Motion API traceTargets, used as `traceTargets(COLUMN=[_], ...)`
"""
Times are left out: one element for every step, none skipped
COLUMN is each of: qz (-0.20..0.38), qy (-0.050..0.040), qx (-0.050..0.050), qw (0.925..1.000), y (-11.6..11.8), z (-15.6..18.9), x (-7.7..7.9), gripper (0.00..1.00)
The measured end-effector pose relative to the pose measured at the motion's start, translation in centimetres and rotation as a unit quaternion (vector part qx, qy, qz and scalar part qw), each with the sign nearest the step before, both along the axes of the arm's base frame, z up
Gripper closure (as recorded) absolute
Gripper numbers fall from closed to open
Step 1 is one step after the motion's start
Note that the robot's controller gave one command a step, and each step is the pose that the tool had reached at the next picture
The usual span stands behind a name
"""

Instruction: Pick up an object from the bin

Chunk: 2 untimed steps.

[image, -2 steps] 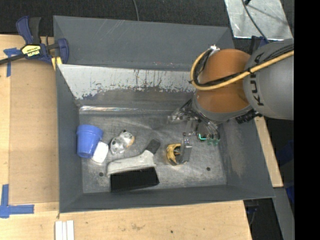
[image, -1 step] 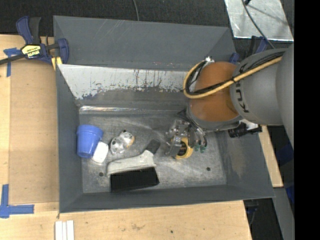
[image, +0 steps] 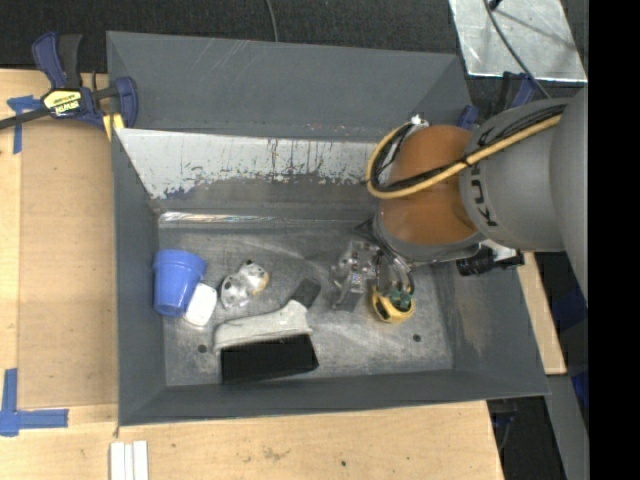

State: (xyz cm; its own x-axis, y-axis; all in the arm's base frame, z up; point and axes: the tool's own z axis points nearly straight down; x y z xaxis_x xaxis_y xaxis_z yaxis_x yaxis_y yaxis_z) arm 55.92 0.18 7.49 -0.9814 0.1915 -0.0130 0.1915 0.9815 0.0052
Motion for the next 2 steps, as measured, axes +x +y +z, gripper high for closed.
traceTargets(qz=[-0.013, -0.021], qy=[0.0087, 0.0031], qx=[-0.002, 0.0], qw=[0.9999, 0.9998], y=[2.2, 3.9], z=[3.7, 7.1], x=[0.4, 0.1], gripper=[1.0, 1.0])
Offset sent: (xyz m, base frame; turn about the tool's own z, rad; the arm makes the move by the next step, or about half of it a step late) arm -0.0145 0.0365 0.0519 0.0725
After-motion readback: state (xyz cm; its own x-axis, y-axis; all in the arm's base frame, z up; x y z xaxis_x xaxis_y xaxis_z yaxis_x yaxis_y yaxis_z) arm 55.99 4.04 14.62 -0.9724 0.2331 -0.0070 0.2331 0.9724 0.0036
